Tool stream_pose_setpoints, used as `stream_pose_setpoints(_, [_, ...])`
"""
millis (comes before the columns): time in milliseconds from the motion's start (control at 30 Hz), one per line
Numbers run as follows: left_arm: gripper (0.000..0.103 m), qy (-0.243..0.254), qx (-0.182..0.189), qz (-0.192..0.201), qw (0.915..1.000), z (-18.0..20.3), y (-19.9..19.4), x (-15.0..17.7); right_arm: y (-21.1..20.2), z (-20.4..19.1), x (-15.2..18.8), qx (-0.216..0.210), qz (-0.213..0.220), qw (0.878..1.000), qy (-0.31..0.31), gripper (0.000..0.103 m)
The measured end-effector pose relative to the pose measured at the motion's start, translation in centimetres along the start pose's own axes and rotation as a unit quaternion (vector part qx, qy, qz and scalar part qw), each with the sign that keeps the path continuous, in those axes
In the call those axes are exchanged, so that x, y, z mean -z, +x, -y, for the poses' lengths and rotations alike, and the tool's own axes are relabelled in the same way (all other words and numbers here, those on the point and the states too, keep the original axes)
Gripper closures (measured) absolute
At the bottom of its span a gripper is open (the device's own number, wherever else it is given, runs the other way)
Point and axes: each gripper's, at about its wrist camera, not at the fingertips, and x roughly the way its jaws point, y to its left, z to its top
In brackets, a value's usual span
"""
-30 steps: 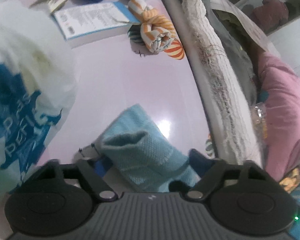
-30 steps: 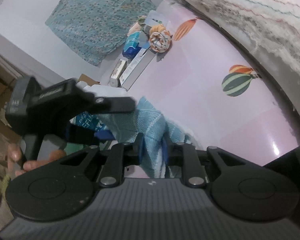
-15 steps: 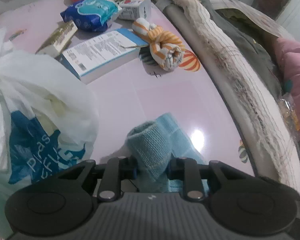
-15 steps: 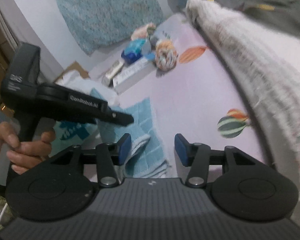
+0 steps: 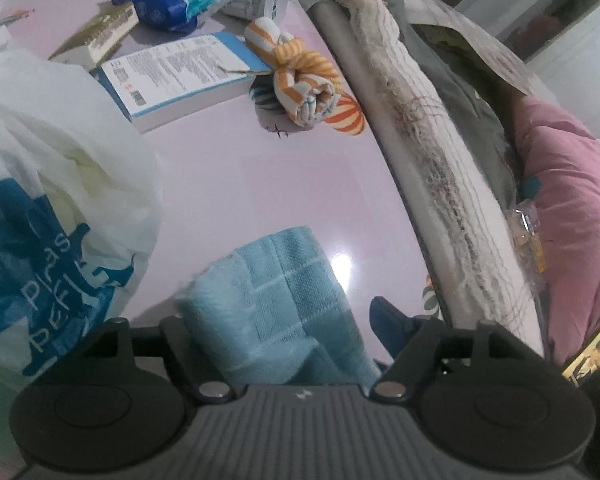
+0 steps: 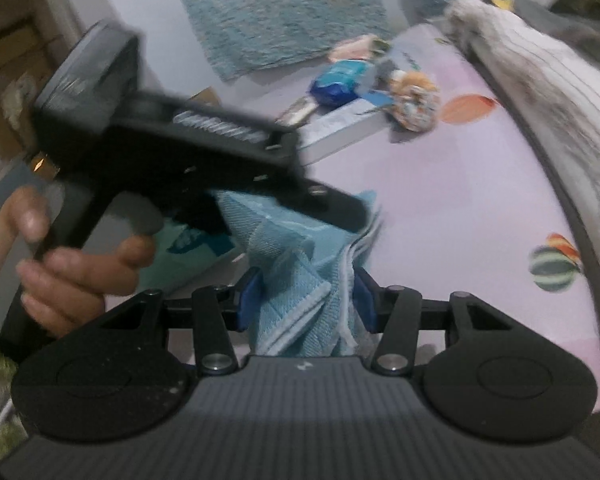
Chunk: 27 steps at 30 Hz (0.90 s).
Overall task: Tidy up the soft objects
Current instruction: 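Grasp the blue towel with the left gripper while the right gripper opens and releases it, then grasp the orange-striped cloth toy with the right gripper while the left gripper holds the towel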
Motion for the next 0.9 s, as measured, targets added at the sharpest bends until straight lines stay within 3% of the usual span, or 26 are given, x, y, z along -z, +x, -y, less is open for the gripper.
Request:
stream_pose_setpoints(133, [0.033,-0.009,0.004,-0.007,0.9999,-0.3,0.3,0.1,0.3,-1.7,0.0,-0.032,-0.002,0.999,-0.035,0.055])
stream_pose_setpoints(200, [0.043,-0.005,-0.005,-0.005,1.0,-0.3,0.3,0.0,0.5,-2.1,-0.1,-0.051,-0.003,0.998,-0.04,0.055])
stream_pose_setpoints(267, [0.067,0.003,-0.02,-0.004,0.9998,-0.2,0.3,0.1,0.8,-2.3,-0.1,-0.059,-0.008,0.997,-0.04,0.055])
stream_pose_setpoints(367, [0.085,0.001,-0.027,-0.002,0.9996,-0.7,0.2,0.1,0.8,-1.9,-0.4,-0.059,-0.01,0.998,-0.03,0.055])
stream_pose_setpoints(567, [0.09,-0.007,-0.01,0.011,0.9999,-1.3,-0.8,0.3,-1.8,1.7,-1.5,-0.063,0.003,0.998,0.026,0.054])
stream_pose_setpoints(767, [0.09,0.005,0.006,0.029,0.9995,-1.0,-2.6,0.8,-6.2,6.7,-4.6,-0.039,0.087,0.99,0.102,0.049])
stream_pose_setpoints(900, [0.091,0.006,0.008,0.051,0.9986,-0.9,-4.6,1.5,-4.4,7.2,-8.5,-0.002,0.108,0.992,0.067,0.049])
